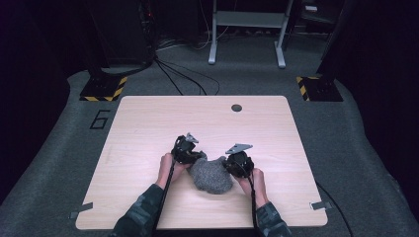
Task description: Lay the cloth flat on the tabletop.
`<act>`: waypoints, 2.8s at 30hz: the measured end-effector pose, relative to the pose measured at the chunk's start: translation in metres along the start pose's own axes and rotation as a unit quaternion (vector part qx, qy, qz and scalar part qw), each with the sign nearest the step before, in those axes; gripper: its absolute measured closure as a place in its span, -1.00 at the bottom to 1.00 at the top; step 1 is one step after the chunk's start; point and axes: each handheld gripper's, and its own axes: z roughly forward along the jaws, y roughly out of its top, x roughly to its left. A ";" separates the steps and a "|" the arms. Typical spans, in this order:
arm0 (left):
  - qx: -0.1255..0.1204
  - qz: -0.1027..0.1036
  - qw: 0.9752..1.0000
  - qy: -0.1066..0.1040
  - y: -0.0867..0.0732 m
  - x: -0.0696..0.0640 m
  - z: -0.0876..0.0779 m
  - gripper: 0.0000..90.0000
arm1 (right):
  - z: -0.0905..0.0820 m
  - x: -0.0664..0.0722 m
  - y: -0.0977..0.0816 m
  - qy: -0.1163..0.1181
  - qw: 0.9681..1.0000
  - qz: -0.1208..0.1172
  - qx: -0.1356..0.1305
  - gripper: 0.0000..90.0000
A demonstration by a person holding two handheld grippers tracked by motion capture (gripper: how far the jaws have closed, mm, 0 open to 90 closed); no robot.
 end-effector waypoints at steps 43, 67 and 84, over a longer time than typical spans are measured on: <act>-0.072 -0.076 0.994 0.045 -0.069 0.013 -0.071 0.38 | -0.068 0.005 -0.055 0.021 0.999 0.007 -0.025 0.49; -0.013 0.026 0.999 -0.042 -0.010 -0.019 -0.018 0.44 | -0.008 -0.029 0.005 0.048 0.998 0.029 0.006 0.27; -0.051 -0.020 0.998 -0.018 -0.044 -0.006 -0.046 0.91 | -0.030 -0.044 -0.008 -0.016 0.998 0.053 -0.029 0.99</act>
